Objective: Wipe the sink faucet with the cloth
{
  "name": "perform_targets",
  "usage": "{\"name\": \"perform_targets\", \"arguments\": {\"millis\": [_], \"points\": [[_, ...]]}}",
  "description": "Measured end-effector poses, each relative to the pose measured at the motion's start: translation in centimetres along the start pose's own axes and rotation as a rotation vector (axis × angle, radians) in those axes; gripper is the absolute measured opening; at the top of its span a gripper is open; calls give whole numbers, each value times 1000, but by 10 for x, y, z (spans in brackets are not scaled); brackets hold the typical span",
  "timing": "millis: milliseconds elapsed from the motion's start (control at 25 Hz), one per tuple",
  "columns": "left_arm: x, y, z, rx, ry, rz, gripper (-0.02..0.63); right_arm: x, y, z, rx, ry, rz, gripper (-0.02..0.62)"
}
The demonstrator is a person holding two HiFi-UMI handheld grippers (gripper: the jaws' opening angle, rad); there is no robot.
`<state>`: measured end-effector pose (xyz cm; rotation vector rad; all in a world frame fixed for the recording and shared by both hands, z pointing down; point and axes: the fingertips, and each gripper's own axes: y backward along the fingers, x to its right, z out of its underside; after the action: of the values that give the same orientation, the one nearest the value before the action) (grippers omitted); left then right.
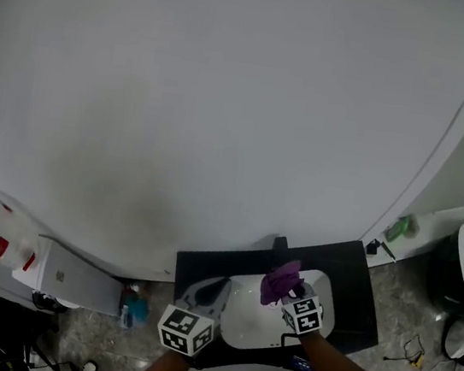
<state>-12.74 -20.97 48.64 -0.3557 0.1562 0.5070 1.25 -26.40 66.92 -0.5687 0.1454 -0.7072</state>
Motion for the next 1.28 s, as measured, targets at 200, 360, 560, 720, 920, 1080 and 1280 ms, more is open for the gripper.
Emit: {"name": "perform_targets", "arguments": {"millis": [200,360,560,720,920,1080,1280], "points": [[7,1,-21,50,-14,21,6,-14,79,-78,231,12,-17,58],[8,6,-33,98,-42,18,6,-26,139,-137,398,95,-4,58],[11,20,-45,148,-72,4,6,-33,194,-170,520,121,29,58],[6,24,-46,151,-66,-10,6,-24,209,-173,539,121,68,58],[1,26,-39,140,-46,-17,6,-17,204,-165,527,85,84,55],[-1,27,-41,154,-42,-21,6,-15,201,-164,525,76,78,55],[-9,31,-45,164,-43,-37,6,-20,199,-165,519,101,80,55]]}}
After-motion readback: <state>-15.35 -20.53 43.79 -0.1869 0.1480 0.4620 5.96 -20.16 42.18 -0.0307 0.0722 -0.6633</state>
